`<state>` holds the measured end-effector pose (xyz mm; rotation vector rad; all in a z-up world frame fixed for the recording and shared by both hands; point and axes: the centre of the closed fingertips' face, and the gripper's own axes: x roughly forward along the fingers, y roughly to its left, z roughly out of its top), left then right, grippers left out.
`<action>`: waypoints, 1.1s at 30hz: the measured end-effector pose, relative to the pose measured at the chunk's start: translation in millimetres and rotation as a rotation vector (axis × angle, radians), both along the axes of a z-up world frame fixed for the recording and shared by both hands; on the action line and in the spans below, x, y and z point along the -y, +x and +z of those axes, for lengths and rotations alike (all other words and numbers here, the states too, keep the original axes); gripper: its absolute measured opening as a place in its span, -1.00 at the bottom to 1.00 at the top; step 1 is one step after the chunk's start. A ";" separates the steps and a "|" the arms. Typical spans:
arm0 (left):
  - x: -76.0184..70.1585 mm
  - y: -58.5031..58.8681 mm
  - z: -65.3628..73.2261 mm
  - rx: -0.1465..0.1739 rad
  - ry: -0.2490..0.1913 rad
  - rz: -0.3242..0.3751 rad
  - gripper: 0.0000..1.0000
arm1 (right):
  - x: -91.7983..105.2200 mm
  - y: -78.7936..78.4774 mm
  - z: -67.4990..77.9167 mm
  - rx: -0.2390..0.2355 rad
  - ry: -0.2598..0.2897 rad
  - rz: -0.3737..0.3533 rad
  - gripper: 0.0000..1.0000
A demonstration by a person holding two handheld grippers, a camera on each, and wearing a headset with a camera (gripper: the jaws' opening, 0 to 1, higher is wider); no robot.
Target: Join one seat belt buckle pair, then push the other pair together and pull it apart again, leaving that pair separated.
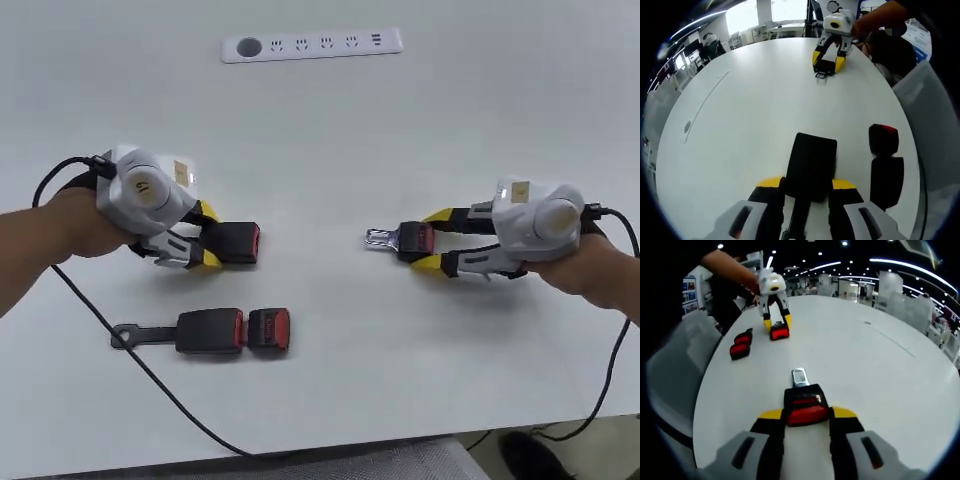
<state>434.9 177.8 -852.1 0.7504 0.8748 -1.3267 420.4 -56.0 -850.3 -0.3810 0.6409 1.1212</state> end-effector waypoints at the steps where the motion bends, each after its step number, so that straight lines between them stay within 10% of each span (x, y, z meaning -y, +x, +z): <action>1: 0.3 0.3 0.1 0.000 0.003 0.001 -0.30 | -3.8 -0.3 0.2 0.001 0.002 0.008 -0.31; 33: 0.8 3.6 -1.9 0.003 0.008 0.014 -0.30 | -109.0 10.0 -6.6 0.008 0.016 0.127 -0.31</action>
